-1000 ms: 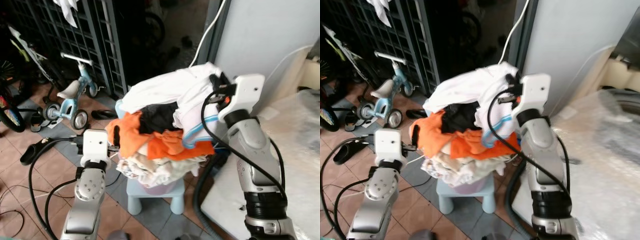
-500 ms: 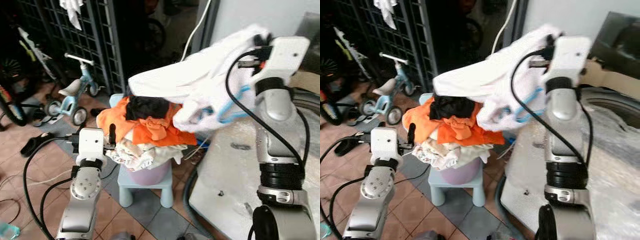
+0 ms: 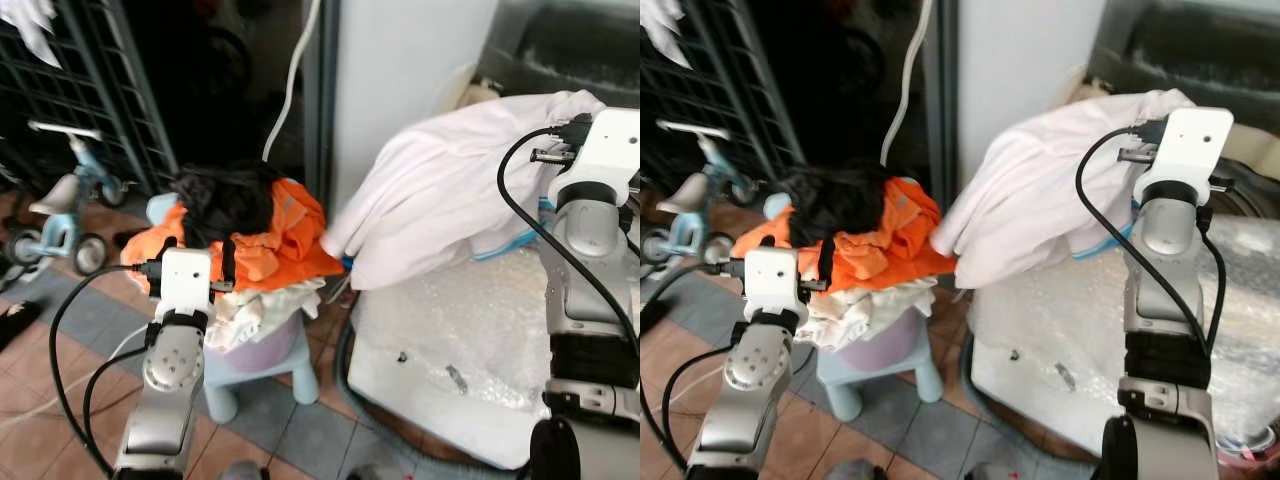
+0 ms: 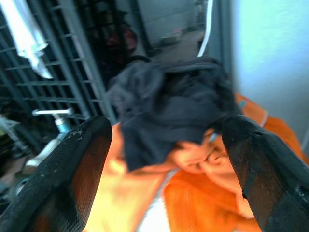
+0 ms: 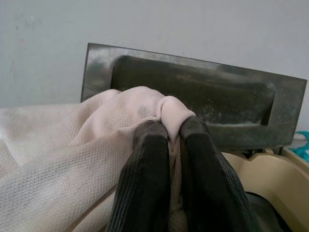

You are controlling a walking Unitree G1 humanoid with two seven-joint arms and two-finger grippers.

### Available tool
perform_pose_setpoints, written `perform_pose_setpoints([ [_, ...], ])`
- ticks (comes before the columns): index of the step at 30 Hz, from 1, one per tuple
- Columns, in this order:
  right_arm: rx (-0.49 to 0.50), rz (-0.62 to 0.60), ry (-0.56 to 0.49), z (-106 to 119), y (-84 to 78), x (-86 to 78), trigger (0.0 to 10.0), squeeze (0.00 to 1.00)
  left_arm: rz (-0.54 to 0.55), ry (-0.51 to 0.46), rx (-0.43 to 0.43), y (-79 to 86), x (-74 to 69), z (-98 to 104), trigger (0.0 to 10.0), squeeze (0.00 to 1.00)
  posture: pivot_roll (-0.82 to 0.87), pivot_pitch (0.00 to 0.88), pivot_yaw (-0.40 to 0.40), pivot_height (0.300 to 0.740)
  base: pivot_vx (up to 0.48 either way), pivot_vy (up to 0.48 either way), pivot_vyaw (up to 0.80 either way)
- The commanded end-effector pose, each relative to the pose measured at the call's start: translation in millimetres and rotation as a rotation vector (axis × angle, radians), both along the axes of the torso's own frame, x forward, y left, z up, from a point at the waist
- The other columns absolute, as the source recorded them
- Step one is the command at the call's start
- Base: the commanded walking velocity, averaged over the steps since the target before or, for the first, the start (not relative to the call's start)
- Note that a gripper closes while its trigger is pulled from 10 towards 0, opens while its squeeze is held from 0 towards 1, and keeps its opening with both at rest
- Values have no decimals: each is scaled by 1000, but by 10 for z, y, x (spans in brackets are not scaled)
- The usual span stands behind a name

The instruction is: Clothes washing

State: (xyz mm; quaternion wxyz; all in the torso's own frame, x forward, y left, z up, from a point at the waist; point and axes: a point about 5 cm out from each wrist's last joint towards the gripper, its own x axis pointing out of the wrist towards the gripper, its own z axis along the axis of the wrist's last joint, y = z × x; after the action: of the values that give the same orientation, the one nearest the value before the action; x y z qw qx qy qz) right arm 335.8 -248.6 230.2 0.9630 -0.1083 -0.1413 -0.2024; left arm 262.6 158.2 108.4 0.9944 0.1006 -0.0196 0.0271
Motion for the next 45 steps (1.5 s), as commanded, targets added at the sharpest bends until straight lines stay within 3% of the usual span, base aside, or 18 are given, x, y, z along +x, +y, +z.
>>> perform_pose_setpoints([
  [1, -4, -3, -37, 83, 36, -3, 10000, 0, -13, -18, 7, 1, 11, 63, 10000, 0, -30, 0, 15, 740, 0, 0, -800],
  [8, -3, -3, -15, 25, 31, -24, 10000, 0, -18, 1, 1, -5, -48, 18, 10000, 0, -33, 0, 12, 740, 0, 0, -800],
  [19, 46, 105, 16, 25, 156, 141, 10000, 0, -38, -1, -21, -18, -52, 23, 10000, 0, -29, 0, 14, 740, 276, 0, -599],
  [23, 23, 78, -26, 212, 36, 235, 10000, 0, -43, 9, -26, -22, -49, 8, 10000, 0, -26, 0, 13, 740, 174, 0, -800],
  [26, 1, -29, -106, 598, -283, 310, 10000, 0, -48, 8, -35, -29, -44, 9, 10000, 0, -25, 0, 15, 740, 0, 0, -800],
  [27, 14, -88, -148, 802, -466, 302, 10000, 0, -47, 9, -34, -28, -43, 8, 10000, 0, -26, 0, 12, 740, 0, 0, -800],
  [30, 8, -95, -171, 926, -552, 295, 10000, 0, -46, 10, -35, -28, -44, 4, 10000, 0, -27, 0, 8, 740, 0, 0, -779],
  [33, -8, 30, -93, 786, -436, 378, 10000, 0, -37, 15, -37, -25, -51, -5, 10000, 0, -26, 0, 0, 740, 0, 0, 0],
  [36, 46, 197, 85, 305, -187, 456, 10000, 0, -25, 21, -34, -19, -61, -10, 10000, 0, -17, 0, 1, 740, 0, 0, 0],
  [37, 58, 226, 113, 234, -149, 471, 10000, 0, -23, 21, -33, -16, -62, -10, 10000, 0, -17, 0, 1, 740, 0, 0, 0],
  [38, 80, 303, 167, 111, -49, 481, 10000, 1000, -18, 23, -29, -7, -64, -12, 10000, 0, -18, 0, 5, 740, 0, 0, 0],
  [41, 94, 447, 259, -93, 133, 465, 10000, 1000, -10, 29, -24, 12, -66, -21, 10000, 0, -18, 0, 5, 740, 0, 0, 0],
  [45, 16, 680, 332, -269, 374, 327, 10000, 1000, -16, 38, -23, 6, -62, -38, 10000, 0, -28, 0, 8, 740, 0, 0, 0],
])
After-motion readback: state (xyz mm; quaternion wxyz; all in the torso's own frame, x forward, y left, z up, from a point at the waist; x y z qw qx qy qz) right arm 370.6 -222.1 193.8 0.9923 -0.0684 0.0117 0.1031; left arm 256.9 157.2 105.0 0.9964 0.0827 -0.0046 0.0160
